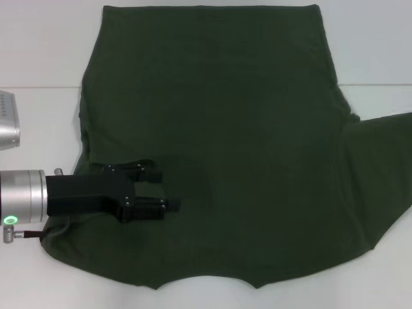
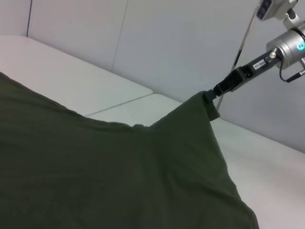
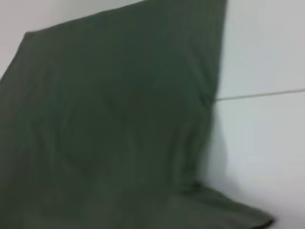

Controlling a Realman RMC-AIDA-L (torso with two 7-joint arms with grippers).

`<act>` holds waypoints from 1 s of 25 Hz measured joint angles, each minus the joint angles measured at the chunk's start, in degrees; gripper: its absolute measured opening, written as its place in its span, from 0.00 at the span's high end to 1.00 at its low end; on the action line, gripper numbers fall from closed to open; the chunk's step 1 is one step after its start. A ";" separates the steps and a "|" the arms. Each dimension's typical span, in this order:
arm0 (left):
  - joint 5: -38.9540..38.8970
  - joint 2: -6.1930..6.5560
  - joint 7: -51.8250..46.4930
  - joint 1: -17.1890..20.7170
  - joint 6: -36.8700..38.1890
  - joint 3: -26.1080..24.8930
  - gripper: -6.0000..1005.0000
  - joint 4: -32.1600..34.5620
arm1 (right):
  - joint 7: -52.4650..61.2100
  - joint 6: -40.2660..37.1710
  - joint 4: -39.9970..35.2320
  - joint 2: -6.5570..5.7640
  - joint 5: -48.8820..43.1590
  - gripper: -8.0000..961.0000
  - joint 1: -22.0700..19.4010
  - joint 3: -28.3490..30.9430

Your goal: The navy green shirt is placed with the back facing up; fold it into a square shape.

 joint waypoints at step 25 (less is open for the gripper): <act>0.00 0.26 -1.42 0.35 0.35 0.01 0.20 0.09 | -2.73 3.56 8.15 4.15 3.65 0.94 9.66 -15.59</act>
